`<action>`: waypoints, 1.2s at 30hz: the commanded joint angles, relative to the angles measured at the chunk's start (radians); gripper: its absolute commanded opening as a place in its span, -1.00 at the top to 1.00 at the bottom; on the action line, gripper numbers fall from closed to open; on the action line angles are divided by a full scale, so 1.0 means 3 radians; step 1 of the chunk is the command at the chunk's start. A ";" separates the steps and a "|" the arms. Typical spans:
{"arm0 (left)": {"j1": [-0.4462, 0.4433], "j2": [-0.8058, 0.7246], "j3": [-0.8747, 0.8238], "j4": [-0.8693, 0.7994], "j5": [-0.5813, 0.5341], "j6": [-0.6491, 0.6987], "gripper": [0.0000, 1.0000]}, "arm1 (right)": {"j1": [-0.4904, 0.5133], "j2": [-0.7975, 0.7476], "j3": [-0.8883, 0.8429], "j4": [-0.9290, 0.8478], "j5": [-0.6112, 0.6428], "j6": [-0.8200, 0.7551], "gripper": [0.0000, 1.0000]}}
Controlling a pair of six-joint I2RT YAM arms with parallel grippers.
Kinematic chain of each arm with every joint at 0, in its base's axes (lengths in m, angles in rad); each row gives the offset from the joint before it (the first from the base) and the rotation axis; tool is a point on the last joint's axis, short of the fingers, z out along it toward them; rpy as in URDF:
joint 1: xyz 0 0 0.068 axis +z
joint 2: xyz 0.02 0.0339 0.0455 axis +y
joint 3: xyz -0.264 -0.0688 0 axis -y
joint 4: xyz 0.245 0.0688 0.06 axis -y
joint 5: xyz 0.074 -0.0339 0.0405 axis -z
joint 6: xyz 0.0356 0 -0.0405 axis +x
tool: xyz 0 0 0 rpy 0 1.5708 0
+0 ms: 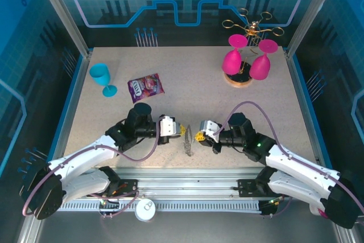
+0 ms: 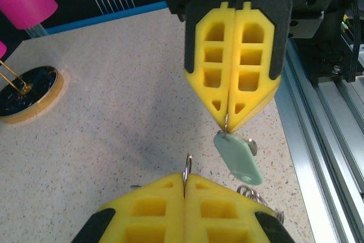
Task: Put the keys on the keyring
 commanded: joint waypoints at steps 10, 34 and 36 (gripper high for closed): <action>-0.0085 0.0065 -0.0052 0.0322 -0.0137 -0.0232 1.00 | 0.0103 0.0266 -0.0047 0.0823 0.0001 0.0048 1.00; -0.0224 0.0066 -0.0167 0.0444 -0.0396 -0.0208 1.00 | 0.0170 0.0395 -0.0061 0.1225 0.1006 0.0900 1.00; -0.0232 0.0060 -0.0159 0.0398 -0.0443 -0.0116 1.00 | 0.0171 0.0444 -0.0061 0.1328 0.1040 0.1108 1.00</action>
